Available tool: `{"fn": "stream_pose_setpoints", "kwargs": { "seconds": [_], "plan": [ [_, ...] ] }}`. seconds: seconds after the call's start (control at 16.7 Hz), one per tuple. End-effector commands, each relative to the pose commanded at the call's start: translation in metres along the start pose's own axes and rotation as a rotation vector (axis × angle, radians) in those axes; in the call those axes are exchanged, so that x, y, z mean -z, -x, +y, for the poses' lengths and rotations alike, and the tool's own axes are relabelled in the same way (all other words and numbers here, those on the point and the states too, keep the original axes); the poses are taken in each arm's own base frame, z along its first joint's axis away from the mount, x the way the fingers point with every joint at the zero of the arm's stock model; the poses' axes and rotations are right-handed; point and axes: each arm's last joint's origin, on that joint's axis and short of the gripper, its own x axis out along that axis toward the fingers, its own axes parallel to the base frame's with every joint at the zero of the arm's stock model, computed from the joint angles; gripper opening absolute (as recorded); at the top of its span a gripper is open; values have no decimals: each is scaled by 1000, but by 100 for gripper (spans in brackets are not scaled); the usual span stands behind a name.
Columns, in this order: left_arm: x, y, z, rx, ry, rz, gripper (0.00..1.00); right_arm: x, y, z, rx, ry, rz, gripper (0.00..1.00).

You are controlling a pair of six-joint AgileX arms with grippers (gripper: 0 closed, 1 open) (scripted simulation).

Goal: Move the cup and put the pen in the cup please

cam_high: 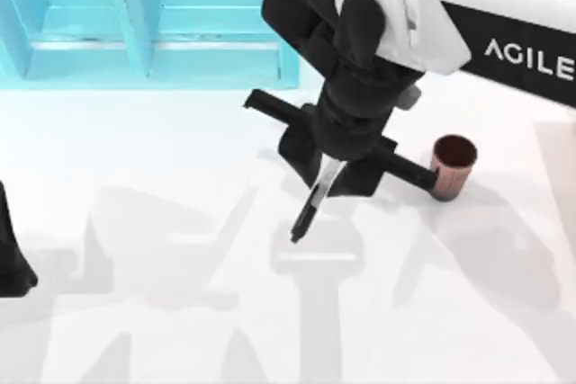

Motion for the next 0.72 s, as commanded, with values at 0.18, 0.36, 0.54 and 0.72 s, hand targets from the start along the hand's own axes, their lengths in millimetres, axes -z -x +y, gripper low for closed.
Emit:
{"fn": "stream_pose_setpoints", "kwargs": {
  "seconds": [0.18, 0.36, 0.54, 0.72],
  "plan": [
    [0, 0, 0, 0, 0, 0, 100, 3, 2, -1, 0, 0, 1, 0],
    [0, 0, 0, 0, 0, 0, 100, 0, 2, -1, -2, -5, 0, 0],
    [0, 0, 0, 0, 0, 0, 100, 2, 1, 0, -31, 43, -50, 0],
    [0, 0, 0, 0, 0, 0, 100, 5, -3, -1, -84, 143, -169, 0]
  ]
}}
